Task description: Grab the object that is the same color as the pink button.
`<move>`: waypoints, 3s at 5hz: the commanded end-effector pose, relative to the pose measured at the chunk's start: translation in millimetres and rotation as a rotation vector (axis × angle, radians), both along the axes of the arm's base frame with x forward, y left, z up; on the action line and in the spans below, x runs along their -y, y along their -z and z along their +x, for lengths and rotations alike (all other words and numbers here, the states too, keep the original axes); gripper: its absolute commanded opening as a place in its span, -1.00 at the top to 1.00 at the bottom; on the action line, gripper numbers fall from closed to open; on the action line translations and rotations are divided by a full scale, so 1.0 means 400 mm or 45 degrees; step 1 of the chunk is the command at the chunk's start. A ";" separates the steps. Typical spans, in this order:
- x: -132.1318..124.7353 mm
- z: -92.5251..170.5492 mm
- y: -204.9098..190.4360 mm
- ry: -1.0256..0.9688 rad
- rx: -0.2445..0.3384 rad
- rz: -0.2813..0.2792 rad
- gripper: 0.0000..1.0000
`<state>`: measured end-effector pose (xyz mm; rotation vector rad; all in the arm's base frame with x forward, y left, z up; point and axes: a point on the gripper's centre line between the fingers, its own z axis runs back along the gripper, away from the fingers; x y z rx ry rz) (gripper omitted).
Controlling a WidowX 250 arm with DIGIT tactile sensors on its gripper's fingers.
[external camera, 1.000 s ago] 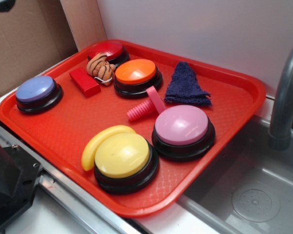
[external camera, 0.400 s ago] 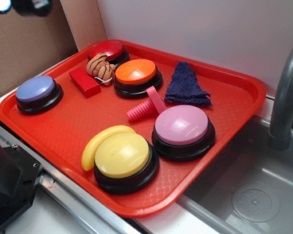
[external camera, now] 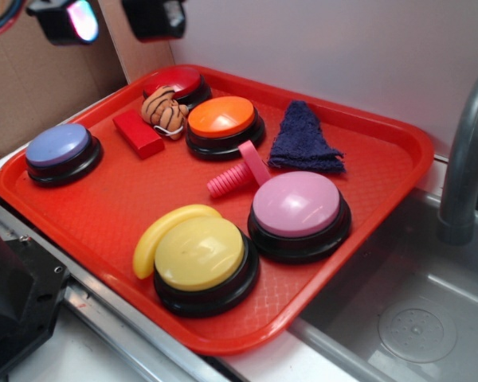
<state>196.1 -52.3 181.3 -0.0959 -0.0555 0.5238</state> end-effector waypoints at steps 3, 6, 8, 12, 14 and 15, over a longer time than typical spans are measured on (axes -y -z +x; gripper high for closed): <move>0.027 0.138 0.163 -0.640 0.001 -0.063 -1.00; -0.015 0.210 0.279 -0.790 -0.063 0.016 -1.00; -0.002 0.233 0.324 -0.766 -0.127 0.019 -1.00; 0.021 0.201 0.313 -0.735 -0.095 0.048 0.92; -0.007 0.195 0.235 -0.486 -0.056 0.003 1.00; -0.035 0.173 0.153 -0.267 0.008 0.005 1.00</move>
